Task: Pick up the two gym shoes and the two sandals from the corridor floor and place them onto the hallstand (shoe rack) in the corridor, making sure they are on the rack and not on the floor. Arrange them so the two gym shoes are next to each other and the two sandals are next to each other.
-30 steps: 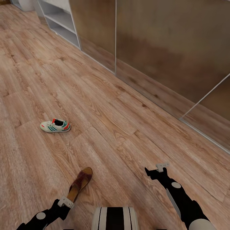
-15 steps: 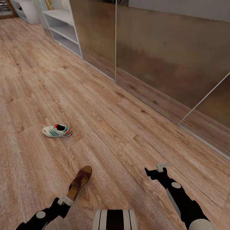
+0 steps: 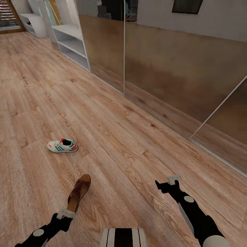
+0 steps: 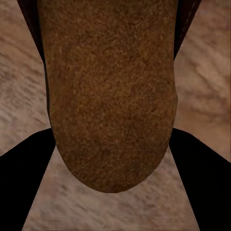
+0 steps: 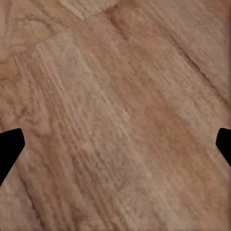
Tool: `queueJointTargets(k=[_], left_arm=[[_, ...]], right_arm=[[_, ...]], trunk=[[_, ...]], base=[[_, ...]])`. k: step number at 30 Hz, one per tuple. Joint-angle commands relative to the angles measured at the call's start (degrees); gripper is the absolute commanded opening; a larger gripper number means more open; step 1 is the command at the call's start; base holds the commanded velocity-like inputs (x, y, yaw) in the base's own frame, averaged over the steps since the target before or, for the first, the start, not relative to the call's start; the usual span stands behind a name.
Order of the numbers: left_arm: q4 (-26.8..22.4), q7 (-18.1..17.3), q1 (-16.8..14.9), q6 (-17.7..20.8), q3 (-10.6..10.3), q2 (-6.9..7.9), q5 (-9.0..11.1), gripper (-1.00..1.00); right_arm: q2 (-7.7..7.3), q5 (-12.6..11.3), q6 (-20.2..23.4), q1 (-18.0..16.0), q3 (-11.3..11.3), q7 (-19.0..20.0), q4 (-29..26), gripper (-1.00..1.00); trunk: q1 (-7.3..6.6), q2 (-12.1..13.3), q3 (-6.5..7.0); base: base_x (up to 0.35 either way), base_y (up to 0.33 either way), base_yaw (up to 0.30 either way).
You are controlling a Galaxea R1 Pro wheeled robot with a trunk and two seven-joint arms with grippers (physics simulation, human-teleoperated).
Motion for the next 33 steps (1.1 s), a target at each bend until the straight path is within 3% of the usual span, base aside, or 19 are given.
queueJointTargets(k=[1, 5, 7, 9, 12, 14, 17, 27, 33], left_arm=[[0.03, -0.34, 0.08, -0.39, 1.79, -0.03, -0.32, -1.00], [0.07, -0.36, 0.24, -0.55, 4.46, -0.02, 0.02, -1.00], [0.09, -0.32, 0.27, -0.67, 8.01, 0.03, 0.28, -1.00], [0.06, -0.20, 0.27, -0.82, 10.04, 0.05, 0.35, -1.00], [0.29, -0.03, 0.30, -2.87, 14.25, 0.06, 0.33, -1.00], [0.45, 0.03, 0.36, -4.18, 16.00, 0.07, 0.30, -1.00], [0.69, 0.15, 1.11, -6.74, 19.47, 0.01, 0.29, -1.00], [0.75, 0.26, 4.89, -10.51, 26.13, -0.17, 1.11, -1.00], [0.81, 0.28, 6.72, -14.25, 27.78, -0.30, 1.65, -1.00]], right_arm=[[-0.03, 0.21, 0.11, 0.00, 0.08, 0.05, 0.00, 1.00], [-0.05, 0.23, 0.00, 0.01, 0.09, 0.02, 0.09, 1.00], [-0.10, 0.25, -0.46, 0.02, 0.01, -0.21, 0.42, 1.00], [-0.14, 0.26, -1.17, 0.02, -0.05, -0.63, 0.49, 1.00], [-0.49, 0.29, -3.58, 0.65, -0.07, -2.45, 0.86, 1.00], [-0.61, 0.28, -4.94, 1.31, -0.07, -3.62, 1.52, 1.00], [-0.70, 0.26, -9.79, 2.82, -0.08, -6.62, 4.83, 1.00], [-0.63, 0.16, -27.70, 3.66, -0.03, -8.87, 20.91, 1.00], [-0.66, 0.04, -36.21, 3.70, -0.07, -9.02, 30.77, 1.00]], trunk=[[-0.03, 0.00, 0.19], [-0.14, 0.06, 1.08], [-0.19, 0.08, 1.52], [-0.24, 0.11, 1.97], [-0.32, 0.15, 2.70], [-0.37, 0.18, 3.26], [-0.44, 0.22, 4.15], [-0.70, 0.35, 7.23], [-0.86, 0.43, 9.09]], base=[[0.000, 0.000, 0.000], [0.000, 0.000, 0.000], [0.000, 0.000, 0.000], [0.000, 0.000, 0.000], [0.000, 0.000, 0.000], [0.000, 0.000, 0.000], [0.000, 0.000, -0.015], [0.000, 0.000, -0.056], [0.000, 0.000, -0.067]])
